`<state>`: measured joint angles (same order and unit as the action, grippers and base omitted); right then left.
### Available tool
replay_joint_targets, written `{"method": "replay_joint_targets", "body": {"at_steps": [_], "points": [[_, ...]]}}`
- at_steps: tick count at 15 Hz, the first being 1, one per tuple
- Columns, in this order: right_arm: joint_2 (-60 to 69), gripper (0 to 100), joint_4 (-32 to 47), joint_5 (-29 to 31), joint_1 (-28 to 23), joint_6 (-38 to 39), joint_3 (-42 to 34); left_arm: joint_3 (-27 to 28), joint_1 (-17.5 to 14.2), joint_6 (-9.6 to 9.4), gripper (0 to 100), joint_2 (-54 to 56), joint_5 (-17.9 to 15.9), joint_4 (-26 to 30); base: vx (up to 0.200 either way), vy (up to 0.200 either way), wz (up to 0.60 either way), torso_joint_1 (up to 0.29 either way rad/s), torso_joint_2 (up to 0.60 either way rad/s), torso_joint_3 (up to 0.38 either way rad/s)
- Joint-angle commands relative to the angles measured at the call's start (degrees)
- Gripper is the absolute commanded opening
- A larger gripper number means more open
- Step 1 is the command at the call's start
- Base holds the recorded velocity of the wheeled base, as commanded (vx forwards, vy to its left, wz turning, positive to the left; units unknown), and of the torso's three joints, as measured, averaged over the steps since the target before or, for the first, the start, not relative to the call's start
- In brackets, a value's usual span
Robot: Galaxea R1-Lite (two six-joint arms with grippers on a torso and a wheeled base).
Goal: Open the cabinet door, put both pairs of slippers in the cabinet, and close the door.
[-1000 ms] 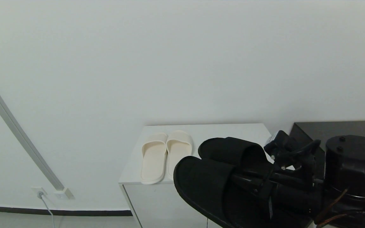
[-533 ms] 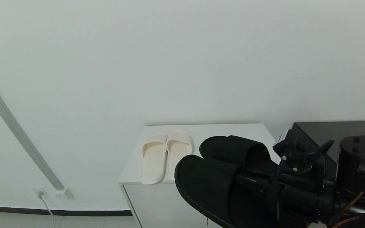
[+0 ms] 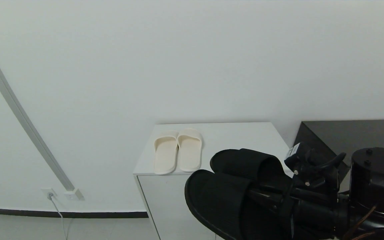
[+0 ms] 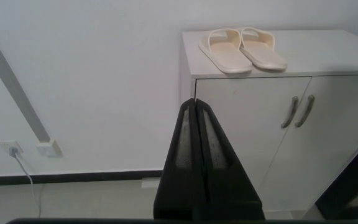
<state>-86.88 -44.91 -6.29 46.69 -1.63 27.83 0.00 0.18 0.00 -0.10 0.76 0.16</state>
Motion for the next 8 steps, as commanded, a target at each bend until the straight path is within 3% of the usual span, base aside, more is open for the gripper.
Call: {"method": "replay_joint_targets", "body": {"at_steps": [1, 8], "points": [[0.13, 0, -0.18, -0.21, 0.07, -0.39, -1.2, 0.0, -0.01, 0.0, 0, -0.08, 0.04, 0.02, 0.0, 0.0, 0.0, 0.0, 0.0, 0.0], [0.49, 0, -0.18, -1.18, 0.24, -0.48, -2.78, 0.0, -0.01, 0.09, 0, -0.08, 0.04, 0.02, 0.0, 0.0, 0.0, 0.0, 0.0, 0.0]]}}
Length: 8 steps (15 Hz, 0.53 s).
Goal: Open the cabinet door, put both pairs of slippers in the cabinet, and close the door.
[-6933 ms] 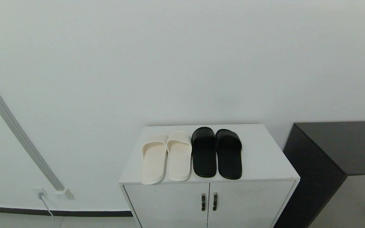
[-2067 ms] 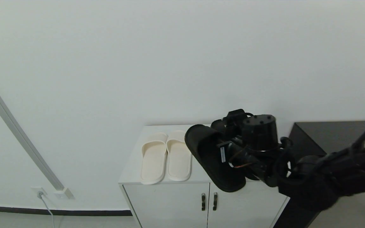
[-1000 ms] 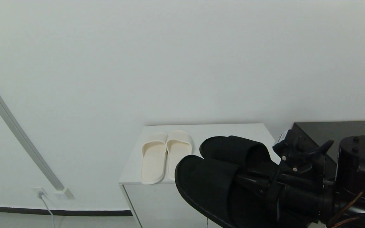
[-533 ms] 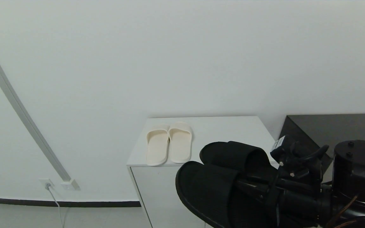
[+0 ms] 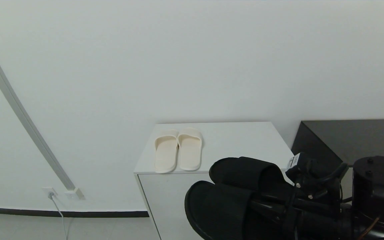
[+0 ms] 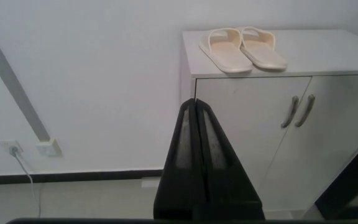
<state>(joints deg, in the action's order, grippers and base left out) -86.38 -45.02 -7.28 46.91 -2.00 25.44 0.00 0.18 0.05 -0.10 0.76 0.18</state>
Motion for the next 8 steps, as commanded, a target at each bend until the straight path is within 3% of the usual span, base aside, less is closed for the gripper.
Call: {"method": "replay_joint_targets", "body": {"at_steps": [1, 6, 7, 8], "points": [[-0.1, 0, -0.07, -0.11, 0.29, -0.2, -0.66, 0.0, -0.01, 0.04, 0, -0.08, 0.04, -0.01, 0.0, 0.0, 0.0, 0.0, 0.0, 0.0], [0.25, 0, -0.07, -0.02, 1.17, -0.11, -0.74, 0.09, -0.01, 0.04, 0, -0.08, -0.05, -0.01, 0.0, 0.0, 0.0, 0.0, 0.0, 0.0], [0.43, 0, -0.16, -0.02, 1.17, -0.11, -0.74, 0.09, -0.01, 0.21, 100, -0.08, -0.05, 0.08, 0.0, 0.0, 0.0, 0.0, 0.0, 0.0], [0.78, 0, 0.02, -0.11, 1.17, -0.11, -1.01, 0.09, -0.01, 0.57, 100, -0.08, -0.05, -0.01, 0.0, 0.0, 0.0, 0.0, 0.0, 0.0]]}}
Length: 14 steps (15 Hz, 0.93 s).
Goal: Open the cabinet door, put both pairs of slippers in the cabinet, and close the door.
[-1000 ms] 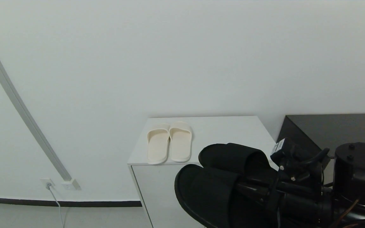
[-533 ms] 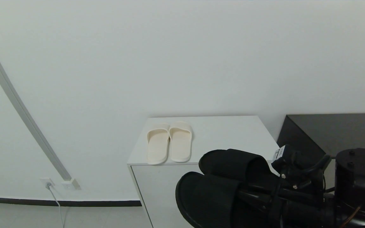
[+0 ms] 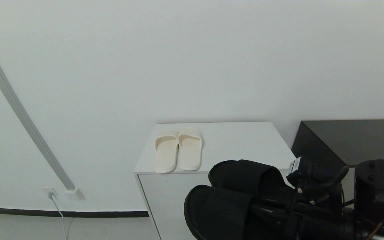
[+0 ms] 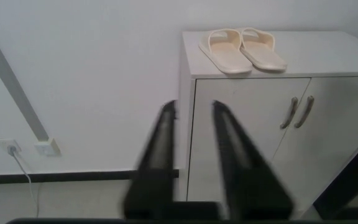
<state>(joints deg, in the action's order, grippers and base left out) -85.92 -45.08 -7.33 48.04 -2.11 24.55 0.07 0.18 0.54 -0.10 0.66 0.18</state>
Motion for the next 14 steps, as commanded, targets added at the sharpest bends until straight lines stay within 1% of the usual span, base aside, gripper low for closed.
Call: {"method": "replay_joint_targets", "body": {"at_steps": [1, 14], "points": [[0.4, 0, -0.01, -0.06, 0.03, -0.09, -0.91, 0.01, -0.01, 0.08, 100, -0.08, 0.04, -0.01, 0.0, 0.0, 0.0, -0.056, 0.08, 0.061], [0.49, 0, -0.01, 0.03, 0.03, -0.09, -1.88, 0.01, -0.01, 0.08, 100, -0.08, 0.13, -0.01, 0.0, 0.0, 0.0, -0.153, 0.36, 0.197]]}}
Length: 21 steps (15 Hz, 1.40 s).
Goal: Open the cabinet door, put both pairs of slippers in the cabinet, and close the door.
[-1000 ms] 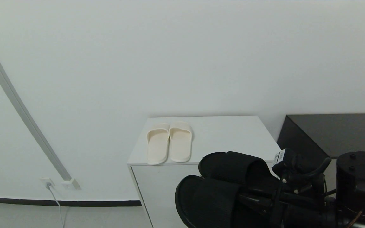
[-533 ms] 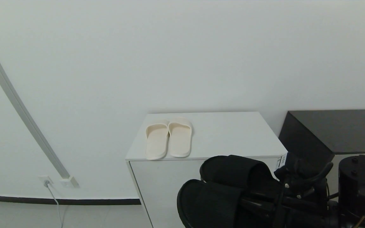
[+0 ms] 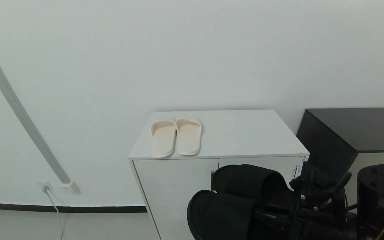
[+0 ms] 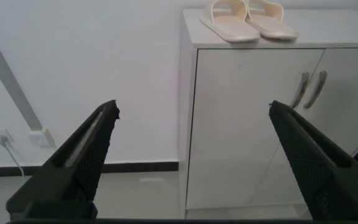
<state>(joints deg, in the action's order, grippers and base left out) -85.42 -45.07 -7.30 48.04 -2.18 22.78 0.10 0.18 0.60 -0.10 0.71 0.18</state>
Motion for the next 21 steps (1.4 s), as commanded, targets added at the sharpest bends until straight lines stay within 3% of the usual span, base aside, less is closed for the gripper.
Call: {"method": "replay_joint_targets", "body": {"at_steps": [1, 21], "points": [[-0.01, 0, -0.02, 0.01, 0.03, -0.02, -0.2, -0.01, -0.01, 0.02, 100, -0.08, 0.08, -0.01, 0.0, 0.0, 0.0, -0.178, 0.43, 0.251], [0.87, 0, -0.11, -0.08, 0.03, -2.48, -2.31, -0.01, -0.01, -0.07, 100, -0.08, 0.08, -0.01, 0.0, 0.0, 0.0, -0.189, 0.51, 0.322]]}}
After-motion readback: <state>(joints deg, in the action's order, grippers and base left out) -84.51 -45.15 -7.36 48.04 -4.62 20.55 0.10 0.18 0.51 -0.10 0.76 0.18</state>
